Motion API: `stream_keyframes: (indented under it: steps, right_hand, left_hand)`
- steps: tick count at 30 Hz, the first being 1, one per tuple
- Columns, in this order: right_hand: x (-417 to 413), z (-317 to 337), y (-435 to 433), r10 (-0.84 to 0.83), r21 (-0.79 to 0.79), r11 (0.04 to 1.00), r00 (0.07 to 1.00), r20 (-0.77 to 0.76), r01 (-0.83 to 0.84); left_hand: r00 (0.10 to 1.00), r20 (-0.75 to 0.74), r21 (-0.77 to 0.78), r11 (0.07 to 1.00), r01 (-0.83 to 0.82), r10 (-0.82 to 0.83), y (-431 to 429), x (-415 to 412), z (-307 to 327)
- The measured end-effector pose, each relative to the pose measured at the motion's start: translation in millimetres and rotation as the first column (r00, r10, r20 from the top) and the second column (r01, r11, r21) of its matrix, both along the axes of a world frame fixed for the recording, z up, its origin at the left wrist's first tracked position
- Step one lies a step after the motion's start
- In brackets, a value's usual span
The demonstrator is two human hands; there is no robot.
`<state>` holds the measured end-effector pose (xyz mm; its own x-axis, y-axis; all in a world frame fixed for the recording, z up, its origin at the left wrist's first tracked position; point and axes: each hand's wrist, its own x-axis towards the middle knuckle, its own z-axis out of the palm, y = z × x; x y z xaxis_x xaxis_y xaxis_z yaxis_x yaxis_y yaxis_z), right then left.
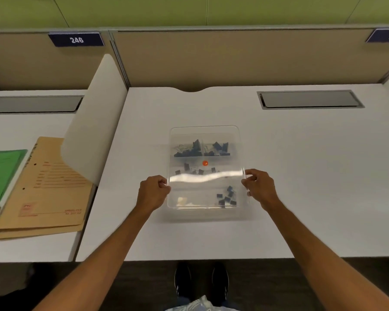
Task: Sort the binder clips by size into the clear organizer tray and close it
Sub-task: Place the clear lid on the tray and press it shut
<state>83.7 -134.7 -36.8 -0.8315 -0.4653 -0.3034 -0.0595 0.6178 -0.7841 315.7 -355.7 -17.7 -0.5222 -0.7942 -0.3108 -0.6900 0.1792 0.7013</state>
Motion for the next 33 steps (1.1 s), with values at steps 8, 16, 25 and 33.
stream_keyframes:
  steps: [8, 16, 25, 33]
  right_hand:
    - [1.9, -9.9, 1.4, -0.023, 0.059, 0.998, 1.000, 0.008, 0.022]
    - [2.1, -15.7, 0.5, -0.003, 0.100, 0.995, 1.000, -0.019, 0.005]
    - [6.4, -13.4, 1.7, 0.030, 0.103, 0.994, 0.999, -0.030, -0.027]
    - [25.3, -10.6, -4.5, 0.095, 0.154, 0.987, 0.960, -0.264, -0.055]
  left_hand:
    - [1.000, 0.029, -0.038, 0.999, 0.000, 0.002, 6.4, 4.1, -5.9]
    - [0.998, 0.017, 0.039, 0.998, -0.055, 0.054, 2.3, 5.6, -17.0]
    - [0.999, 0.009, 0.023, 0.999, -0.040, 0.040, 3.8, 3.1, -23.5]
    - [0.988, -0.080, 0.156, 0.980, -0.119, 0.133, 3.2, 8.9, -20.4]
